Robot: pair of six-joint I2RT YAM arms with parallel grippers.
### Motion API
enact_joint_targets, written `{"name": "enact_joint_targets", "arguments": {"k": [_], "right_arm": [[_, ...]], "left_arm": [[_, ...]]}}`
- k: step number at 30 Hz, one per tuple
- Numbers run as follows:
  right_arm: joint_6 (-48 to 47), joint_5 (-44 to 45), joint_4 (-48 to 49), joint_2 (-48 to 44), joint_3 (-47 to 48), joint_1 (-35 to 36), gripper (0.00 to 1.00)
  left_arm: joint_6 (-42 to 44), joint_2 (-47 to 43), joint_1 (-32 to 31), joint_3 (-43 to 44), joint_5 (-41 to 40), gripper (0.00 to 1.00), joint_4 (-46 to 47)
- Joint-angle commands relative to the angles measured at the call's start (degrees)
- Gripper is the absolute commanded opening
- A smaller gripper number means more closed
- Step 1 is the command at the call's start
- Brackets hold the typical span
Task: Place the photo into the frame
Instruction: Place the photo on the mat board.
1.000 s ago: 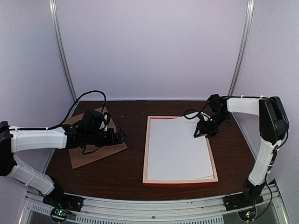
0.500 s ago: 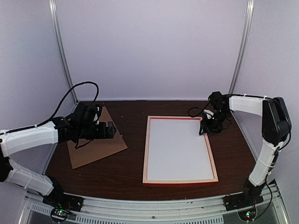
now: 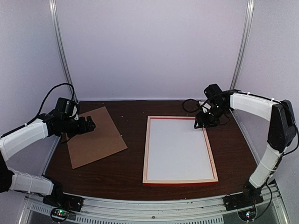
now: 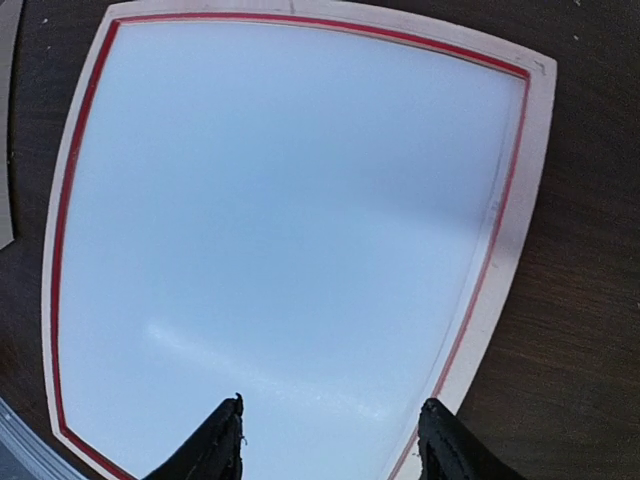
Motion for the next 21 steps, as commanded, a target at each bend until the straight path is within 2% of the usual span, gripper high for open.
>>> {"name": "enact_joint_targets", "arguments": {"k": [1, 13, 21], "right_arm": [[1.50, 0.66, 2.20, -0.10, 4.03, 4.79, 0.59], [4.05, -5.25, 5.61, 15.46, 21.02, 19.64, 0.61], [8.83, -10.66, 10.20, 29.19, 33.89, 25.93, 0.62]], "left_arm": [[2.29, 0.50, 4.90, 0.16, 7.43, 0.98, -3.31], [3.18, 5.16, 15.01, 0.97, 13.73, 0.98, -5.31], [-0.31, 5.66, 22.48, -3.97, 13.81, 0.98, -1.70]]}}
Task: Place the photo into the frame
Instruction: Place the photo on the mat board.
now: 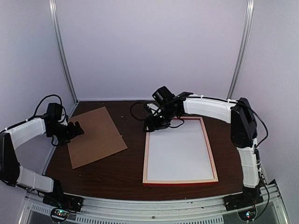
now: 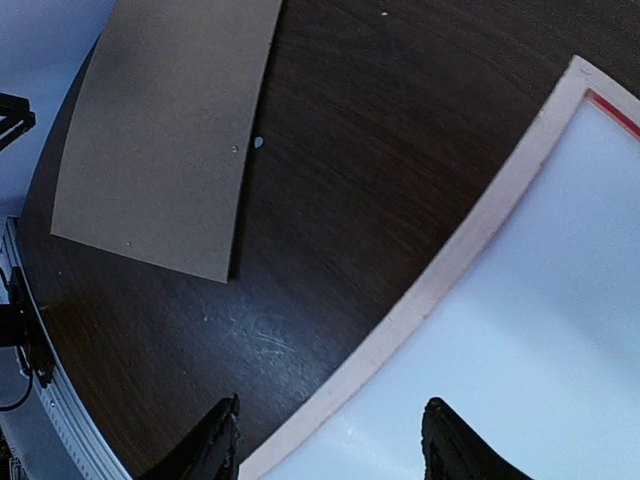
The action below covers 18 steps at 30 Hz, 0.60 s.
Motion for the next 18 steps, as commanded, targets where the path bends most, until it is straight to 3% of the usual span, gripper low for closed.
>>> {"name": "enact_joint_targets", "arguments": {"k": [1, 9, 18], "right_arm": [[4.17, -4.21, 3.79, 6.92, 7.78, 2.80, 0.62], [10.77, -5.95, 5.14, 21.54, 25.61, 6.01, 0.64], [18.20, -5.77, 11.79, 28.39, 29.48, 6.10, 0.66]], "left_arm": [[-2.68, -0.15, 5.12, -3.30, 1.35, 0.98, 3.43], [-2.80, 1.10, 11.89, -2.35, 2.82, 0.98, 0.58], [3.05, 8.71, 15.95, 4.27, 7.19, 0.98, -5.26]]}}
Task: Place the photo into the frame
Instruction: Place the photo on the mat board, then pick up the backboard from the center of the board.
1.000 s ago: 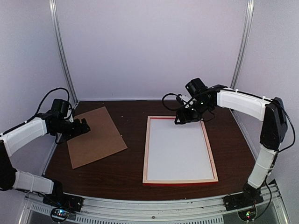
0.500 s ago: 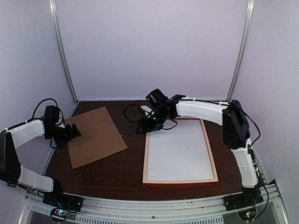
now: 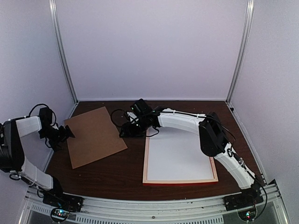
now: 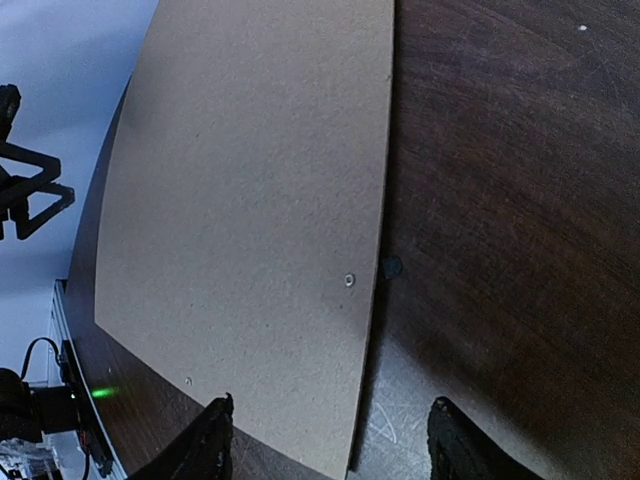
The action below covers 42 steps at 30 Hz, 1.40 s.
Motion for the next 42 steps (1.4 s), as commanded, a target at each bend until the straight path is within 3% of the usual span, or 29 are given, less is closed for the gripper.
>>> {"name": "enact_joint_targets", "arguments": {"k": [1, 16, 29, 42], "right_arm": [[4.61, -0.03, 3.66, 3.12, 3.34, -0.17, 0.66], [7.57, 0.24, 3.47, 7.83, 6.60, 1.31, 0.66], [8.62, -1.17, 8.68, 0.83, -4.58, 2.46, 0.65], [11.22, -3.51, 12.01, -1.11, -8.54, 3.30, 0.63]], "left_arm": [[4.87, 2.70, 0.98, 5.03, 1.74, 0.98, -3.44], [7.53, 9.51, 1.37, 6.59, 0.58, 0.97, -5.56], [6.11, 12.68, 1.39, 4.55, 6.76, 0.92, -3.78], [4.56, 14.81, 1.43, 2.86, 16.69, 0.84, 0.34]]}}
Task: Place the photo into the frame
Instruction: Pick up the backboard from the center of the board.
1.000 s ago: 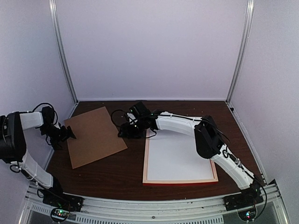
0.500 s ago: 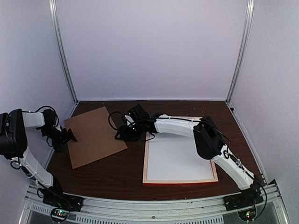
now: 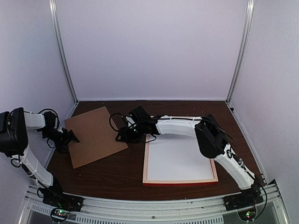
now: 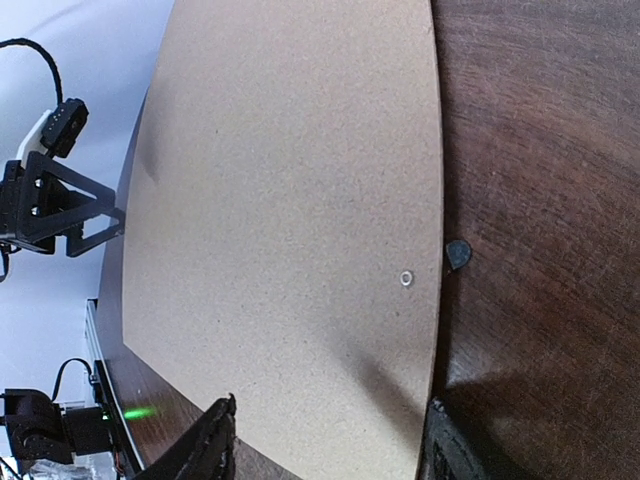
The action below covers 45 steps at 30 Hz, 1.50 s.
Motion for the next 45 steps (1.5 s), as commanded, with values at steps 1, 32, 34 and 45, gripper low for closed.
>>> {"name": "enact_joint_targets", "arguments": {"k": [1, 32, 34, 45], "right_arm": [[1.67, -1.50, -0.73, -1.98, -1.84, 1.18, 0.63], [-7.39, -5.03, -7.36, -7.09, -9.39, -2.26, 0.61], [-8.22, -6.26, -7.51, -7.08, -9.61, -2.66, 0.60], [-14.15, -12.40, -11.21, -7.74, -10.23, -5.51, 0.57]], "left_arm": [[-0.97, 1.49, 0.27, -1.56, 7.70, 0.83, 3.72], [-3.73, -12.87, -0.73, -6.54, 29.83, 0.43, 16.91], [-3.79, -13.46, -0.87, -6.76, 30.23, 0.41, 17.46], [-3.64, -15.85, -3.14, -6.50, 31.23, 0.35, 19.86]]}}
